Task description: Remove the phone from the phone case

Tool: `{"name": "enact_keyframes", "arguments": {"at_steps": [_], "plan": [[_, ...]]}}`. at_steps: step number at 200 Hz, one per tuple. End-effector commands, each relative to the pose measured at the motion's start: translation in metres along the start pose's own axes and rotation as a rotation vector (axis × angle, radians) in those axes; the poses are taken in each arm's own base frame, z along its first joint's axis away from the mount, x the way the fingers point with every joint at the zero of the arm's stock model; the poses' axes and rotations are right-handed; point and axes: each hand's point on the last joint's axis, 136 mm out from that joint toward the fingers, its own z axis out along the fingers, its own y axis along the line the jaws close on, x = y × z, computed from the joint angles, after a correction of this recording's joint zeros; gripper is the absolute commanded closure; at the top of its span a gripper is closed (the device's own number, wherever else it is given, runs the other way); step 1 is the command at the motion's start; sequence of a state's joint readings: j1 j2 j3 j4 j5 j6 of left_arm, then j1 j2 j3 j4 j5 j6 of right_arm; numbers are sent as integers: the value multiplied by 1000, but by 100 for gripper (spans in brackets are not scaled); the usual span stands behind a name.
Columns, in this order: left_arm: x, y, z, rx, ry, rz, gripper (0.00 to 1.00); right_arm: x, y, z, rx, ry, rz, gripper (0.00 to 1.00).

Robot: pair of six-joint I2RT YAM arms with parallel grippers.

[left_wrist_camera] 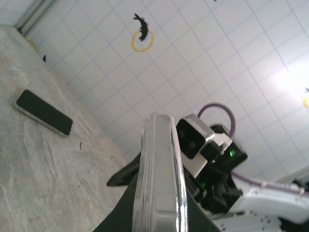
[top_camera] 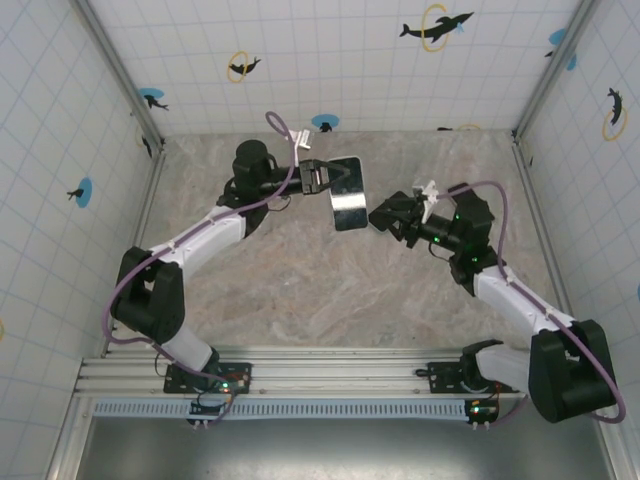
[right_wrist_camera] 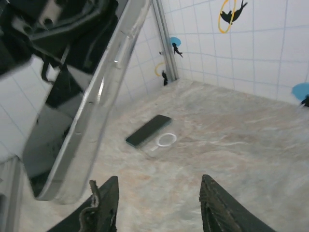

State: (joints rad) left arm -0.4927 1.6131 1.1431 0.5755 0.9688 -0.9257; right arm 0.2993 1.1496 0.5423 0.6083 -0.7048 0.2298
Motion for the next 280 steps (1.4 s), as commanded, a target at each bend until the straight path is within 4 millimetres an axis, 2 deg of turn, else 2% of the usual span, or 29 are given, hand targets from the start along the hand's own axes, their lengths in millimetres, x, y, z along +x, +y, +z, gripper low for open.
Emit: {"name": "enact_keyframes", "arguments": {"at_steps": [1, 24, 69, 160, 216, 280], "plan": [[-21, -20, -3, 35, -121, -66, 100, -30, 13, -10, -36, -163, 199, 51], [-20, -21, -4, 51, -147, -100, 100, -32, 17, -7, -45, -205, 304, 49], [-18, -23, -1, 70, -153, -113, 100, -29, 24, 1, -86, -200, 358, 50], [-21, -43, -6, 187, -172, -121, 100, -19, 15, 3, -64, -180, 420, 52], [-19, -40, -6, 164, -163, -119, 100, -27, 15, -6, -89, -239, 460, 53], [-17, -36, -4, 153, -161, -118, 100, -28, 24, -5, -129, -239, 459, 54]]}}
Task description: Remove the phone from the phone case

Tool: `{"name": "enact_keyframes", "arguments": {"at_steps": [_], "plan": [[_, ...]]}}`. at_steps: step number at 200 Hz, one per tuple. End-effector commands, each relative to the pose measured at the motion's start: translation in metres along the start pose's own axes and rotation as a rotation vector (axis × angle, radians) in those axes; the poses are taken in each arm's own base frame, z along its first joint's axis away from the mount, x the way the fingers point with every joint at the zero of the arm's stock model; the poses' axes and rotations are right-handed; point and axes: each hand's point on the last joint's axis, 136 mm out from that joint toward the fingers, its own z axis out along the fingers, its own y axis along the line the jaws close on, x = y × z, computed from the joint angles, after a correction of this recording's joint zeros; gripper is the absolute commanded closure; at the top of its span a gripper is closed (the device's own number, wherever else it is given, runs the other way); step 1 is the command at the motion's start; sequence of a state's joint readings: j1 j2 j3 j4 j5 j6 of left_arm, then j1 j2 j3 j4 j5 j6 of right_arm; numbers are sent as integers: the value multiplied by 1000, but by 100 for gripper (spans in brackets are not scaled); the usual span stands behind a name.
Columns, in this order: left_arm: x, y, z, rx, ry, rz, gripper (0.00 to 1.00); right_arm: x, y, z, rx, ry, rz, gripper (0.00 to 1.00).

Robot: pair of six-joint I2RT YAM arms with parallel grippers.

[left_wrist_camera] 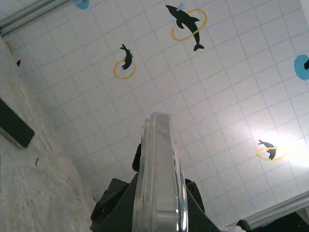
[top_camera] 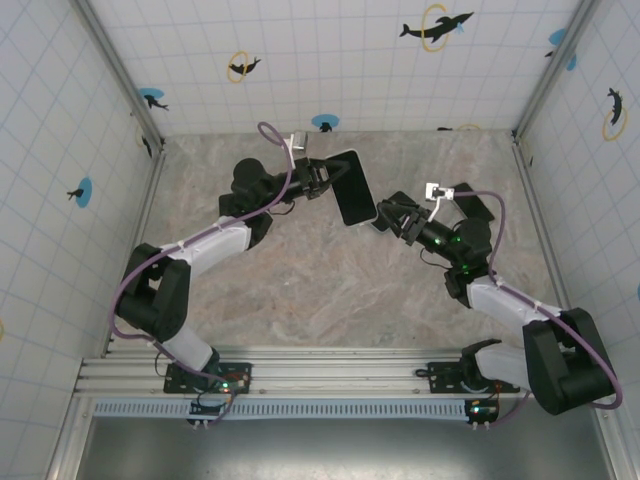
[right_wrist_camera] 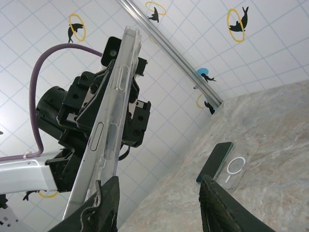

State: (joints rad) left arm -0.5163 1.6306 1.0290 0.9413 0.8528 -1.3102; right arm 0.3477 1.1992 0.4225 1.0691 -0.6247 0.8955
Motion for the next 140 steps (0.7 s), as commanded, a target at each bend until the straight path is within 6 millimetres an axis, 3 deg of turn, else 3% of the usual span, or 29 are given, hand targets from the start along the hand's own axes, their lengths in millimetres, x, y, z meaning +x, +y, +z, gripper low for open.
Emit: {"name": "enact_keyframes", "arguments": {"at_steps": [1, 44, 140], "plan": [[-3, -29, -1, 68, -4, 79, 100, -2, 9, -1, -43, -21, -14, 54], [-2, -22, 0, 40, -1, 78, 100, -11, 22, -5, -96, -62, 2, 53], [-7, -37, -1, 97, -23, 73, 100, 17, 3, 0, -37, 40, 33, 55]]}}
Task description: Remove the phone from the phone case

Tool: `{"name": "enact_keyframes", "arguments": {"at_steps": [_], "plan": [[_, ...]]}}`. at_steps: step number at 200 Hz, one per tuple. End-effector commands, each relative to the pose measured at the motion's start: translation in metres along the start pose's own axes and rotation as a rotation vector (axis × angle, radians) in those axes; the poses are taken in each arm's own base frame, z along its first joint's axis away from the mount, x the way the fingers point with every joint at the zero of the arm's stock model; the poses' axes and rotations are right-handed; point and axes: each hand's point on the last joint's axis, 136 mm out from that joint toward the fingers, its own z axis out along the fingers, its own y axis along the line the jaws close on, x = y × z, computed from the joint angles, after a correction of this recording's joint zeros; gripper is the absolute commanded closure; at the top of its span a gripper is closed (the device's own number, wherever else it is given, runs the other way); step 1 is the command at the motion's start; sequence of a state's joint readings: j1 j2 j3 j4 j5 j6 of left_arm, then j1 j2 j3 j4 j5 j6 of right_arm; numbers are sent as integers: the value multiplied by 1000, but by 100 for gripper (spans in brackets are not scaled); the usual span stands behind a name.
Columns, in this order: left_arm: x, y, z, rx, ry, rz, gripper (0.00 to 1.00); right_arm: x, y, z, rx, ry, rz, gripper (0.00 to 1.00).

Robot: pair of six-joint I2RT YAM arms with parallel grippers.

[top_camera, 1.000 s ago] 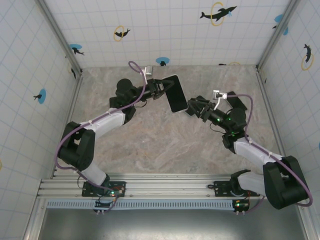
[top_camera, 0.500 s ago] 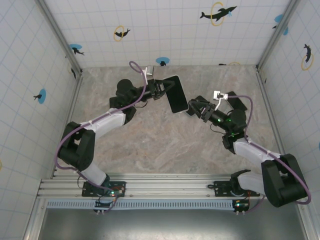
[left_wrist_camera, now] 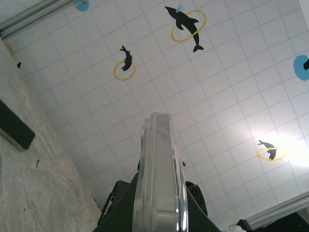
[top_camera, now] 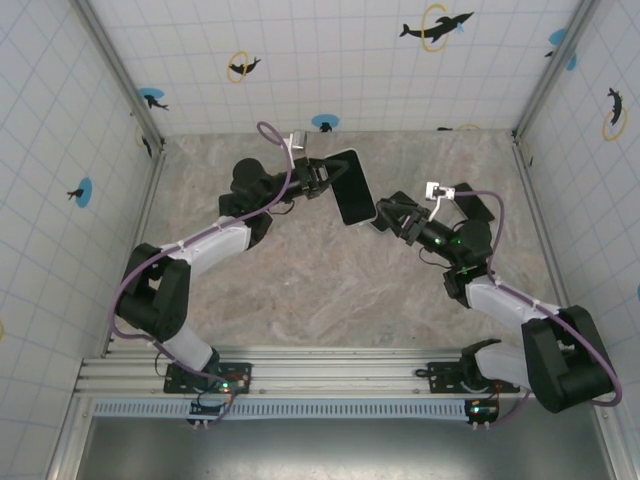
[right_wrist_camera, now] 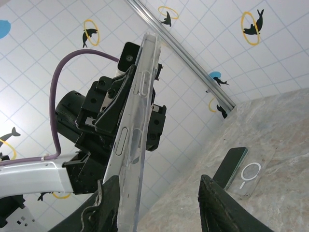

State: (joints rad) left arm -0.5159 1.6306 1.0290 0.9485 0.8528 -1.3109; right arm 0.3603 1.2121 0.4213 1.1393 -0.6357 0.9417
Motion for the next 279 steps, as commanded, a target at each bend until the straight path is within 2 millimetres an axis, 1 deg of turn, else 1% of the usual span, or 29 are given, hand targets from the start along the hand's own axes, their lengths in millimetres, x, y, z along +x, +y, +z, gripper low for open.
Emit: {"name": "enact_keyframes", "arguments": {"at_steps": [1, 22, 48, 68, 93, 130, 152, 180, 210, 238, 255, 276, 279], "plan": [[-7, -36, 0, 94, -22, 68, 100, 19, -8, -2, 13, 49, 20, 55], [-7, -33, 0, 87, -25, 62, 100, 20, -3, 0, -4, 62, 17, 55], [-10, -32, 1, 84, -46, 54, 100, 25, -4, 4, -3, 79, 37, 55], [-8, -28, 6, 77, -42, 36, 100, 20, -1, 9, -13, 63, 73, 55], [-3, -18, 12, 73, -46, 6, 100, 17, 2, 22, -23, 57, 154, 55], [0, -11, 19, 76, -44, -15, 100, 9, 13, 32, -54, 28, 187, 56], [3, -3, 19, 54, -41, -24, 100, 4, 17, 33, -67, 12, 196, 62], [2, 7, 19, 5, -40, -23, 98, 3, 16, 30, -58, 1, 207, 78], [0, 14, 19, -31, -44, -33, 86, 1, 13, 26, -49, -25, 237, 88], [-1, 25, 13, -80, -59, -58, 73, 2, 11, 24, -43, -42, 283, 90], [-1, 31, 9, -110, -72, -70, 68, 4, 7, 24, -27, -43, 311, 91], [-5, 41, 0, -163, -109, -82, 56, 7, 4, 23, -15, -50, 349, 92], [-4, 42, 0, -168, -110, -83, 53, 7, 4, 23, -13, -51, 354, 93]]}}
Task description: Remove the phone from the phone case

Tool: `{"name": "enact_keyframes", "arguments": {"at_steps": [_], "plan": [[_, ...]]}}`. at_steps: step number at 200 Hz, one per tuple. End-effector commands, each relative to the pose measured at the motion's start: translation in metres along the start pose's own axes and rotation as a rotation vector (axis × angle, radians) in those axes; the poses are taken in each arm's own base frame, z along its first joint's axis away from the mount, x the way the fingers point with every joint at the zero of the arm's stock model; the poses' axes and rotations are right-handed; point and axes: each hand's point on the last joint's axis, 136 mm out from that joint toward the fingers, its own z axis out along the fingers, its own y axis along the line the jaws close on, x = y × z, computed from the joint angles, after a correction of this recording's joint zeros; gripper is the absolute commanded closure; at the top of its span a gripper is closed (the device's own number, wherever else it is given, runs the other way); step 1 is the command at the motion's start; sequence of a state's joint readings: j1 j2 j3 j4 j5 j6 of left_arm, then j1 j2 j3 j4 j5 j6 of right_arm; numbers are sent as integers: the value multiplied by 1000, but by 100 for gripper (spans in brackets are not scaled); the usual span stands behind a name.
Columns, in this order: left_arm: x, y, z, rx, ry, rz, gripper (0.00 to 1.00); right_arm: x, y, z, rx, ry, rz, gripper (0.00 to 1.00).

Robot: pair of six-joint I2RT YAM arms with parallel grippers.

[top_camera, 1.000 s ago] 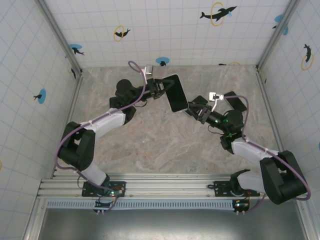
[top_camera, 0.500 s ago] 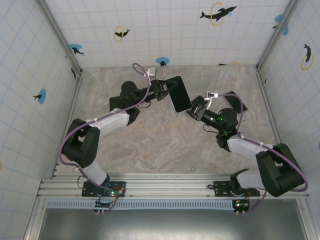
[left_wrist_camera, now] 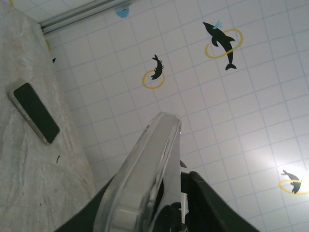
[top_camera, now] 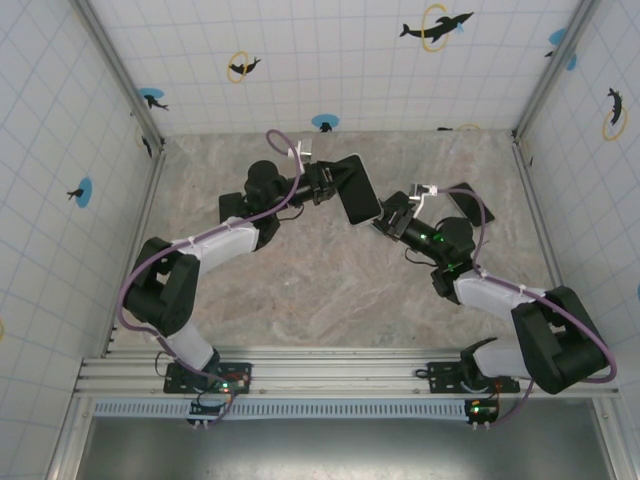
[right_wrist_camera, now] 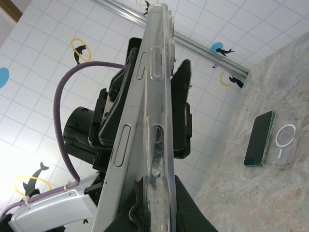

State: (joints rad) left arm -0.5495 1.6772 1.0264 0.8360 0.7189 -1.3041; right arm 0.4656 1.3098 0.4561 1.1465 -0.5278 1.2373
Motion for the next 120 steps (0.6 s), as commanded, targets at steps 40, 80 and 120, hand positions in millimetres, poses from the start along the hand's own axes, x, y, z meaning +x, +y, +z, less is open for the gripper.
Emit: {"name": "enact_keyframes", "arguments": {"at_steps": [40, 80, 120], "plan": [[-8, 11, -17, -129, -79, 11, 35, -12, 3, -9, -6, -121, 51, 93], [13, 29, -34, -179, -174, -91, 34, -33, -13, -15, 63, -261, 58, 94], [37, 16, -35, -136, -261, -194, 35, -45, -23, -16, 119, -348, 34, 94]]}}
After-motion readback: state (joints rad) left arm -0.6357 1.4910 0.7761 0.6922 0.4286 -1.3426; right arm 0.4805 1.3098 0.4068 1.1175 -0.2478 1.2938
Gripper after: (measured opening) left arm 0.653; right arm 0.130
